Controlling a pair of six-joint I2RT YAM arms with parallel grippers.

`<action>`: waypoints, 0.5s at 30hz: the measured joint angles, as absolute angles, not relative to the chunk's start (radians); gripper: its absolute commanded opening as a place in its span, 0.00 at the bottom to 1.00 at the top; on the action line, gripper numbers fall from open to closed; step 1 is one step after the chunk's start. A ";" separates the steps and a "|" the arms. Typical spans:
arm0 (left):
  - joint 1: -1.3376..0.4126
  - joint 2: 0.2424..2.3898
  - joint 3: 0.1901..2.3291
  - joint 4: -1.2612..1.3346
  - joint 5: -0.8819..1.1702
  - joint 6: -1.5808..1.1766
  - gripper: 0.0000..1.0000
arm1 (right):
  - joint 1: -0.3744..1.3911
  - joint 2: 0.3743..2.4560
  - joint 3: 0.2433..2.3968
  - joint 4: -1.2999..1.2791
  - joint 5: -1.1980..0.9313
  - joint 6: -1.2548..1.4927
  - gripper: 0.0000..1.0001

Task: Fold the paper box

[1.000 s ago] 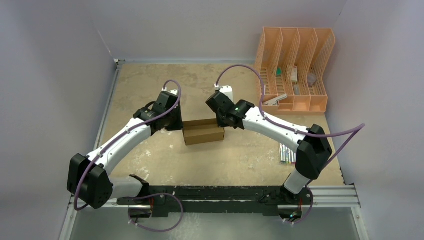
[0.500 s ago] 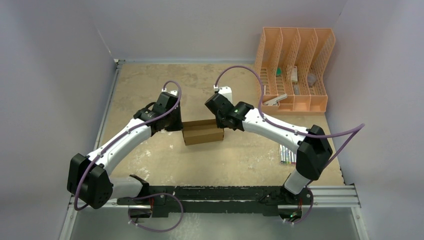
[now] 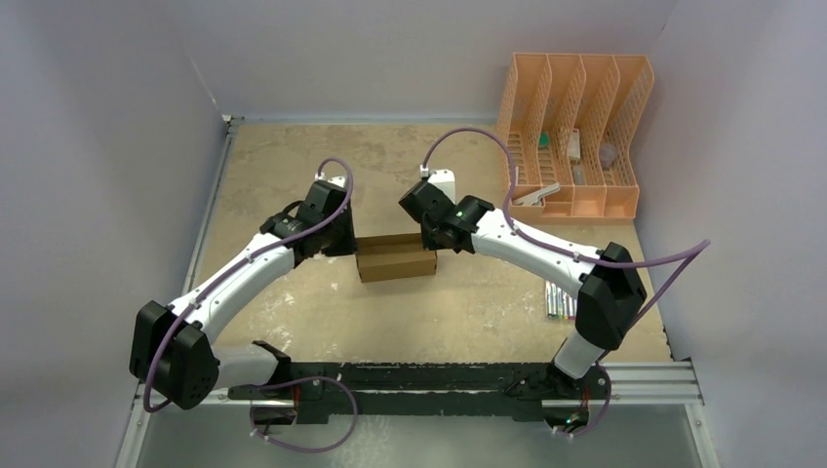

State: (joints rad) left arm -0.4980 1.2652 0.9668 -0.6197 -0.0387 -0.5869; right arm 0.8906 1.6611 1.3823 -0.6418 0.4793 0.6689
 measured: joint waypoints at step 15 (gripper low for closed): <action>-0.498 1.265 0.966 -0.619 -0.046 -0.589 0.06 | 0.891 1.671 1.394 -0.661 0.484 0.685 0.00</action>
State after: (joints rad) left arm -0.4980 1.2652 0.9665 -0.6189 -0.0460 -0.5888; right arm 0.8913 1.6711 1.3941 -0.6613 0.4839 0.6849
